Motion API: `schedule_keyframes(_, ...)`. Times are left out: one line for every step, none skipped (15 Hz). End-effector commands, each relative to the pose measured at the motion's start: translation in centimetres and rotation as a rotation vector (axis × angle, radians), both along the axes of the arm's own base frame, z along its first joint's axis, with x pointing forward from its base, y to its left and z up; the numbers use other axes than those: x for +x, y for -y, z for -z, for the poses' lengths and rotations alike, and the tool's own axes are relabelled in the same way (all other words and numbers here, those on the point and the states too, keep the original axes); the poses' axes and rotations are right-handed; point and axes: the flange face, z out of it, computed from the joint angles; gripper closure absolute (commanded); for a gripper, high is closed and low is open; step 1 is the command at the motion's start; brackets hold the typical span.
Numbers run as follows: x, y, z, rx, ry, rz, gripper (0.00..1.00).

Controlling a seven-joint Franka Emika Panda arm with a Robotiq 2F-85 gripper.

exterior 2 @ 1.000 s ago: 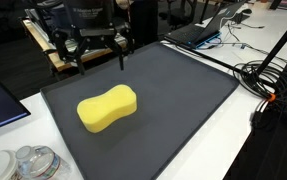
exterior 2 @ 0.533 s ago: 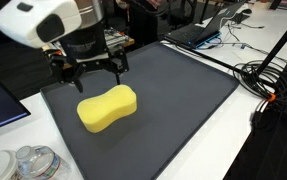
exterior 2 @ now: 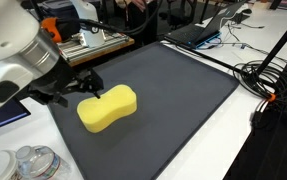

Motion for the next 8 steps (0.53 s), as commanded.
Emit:
schedule_keyframes(-1.0,2.6,1.2,0.097,0.025,-0.005,0.00)
schedule_keyframes(-1.3,3.0,1.5,0.108,0.030,0.001,0.00)
schedule_keyframes(-1.6,3.3,1.7,0.119,0.035,-0.003,0.00)
schedule_keyframes(-1.7,3.5,1.8,0.111,0.046,-0.009,0.00)
schedule_keyframes(-1.9,3.6,1.8,0.109,0.049,-0.020,0.00)
schedule_keyframes(-2.0,3.6,1.7,0.104,0.057,-0.033,0.00)
schedule_keyframes(-2.0,3.5,1.6,0.096,0.065,-0.040,0.00)
schedule_keyframes(-1.9,3.3,1.7,0.086,0.072,-0.052,0.00)
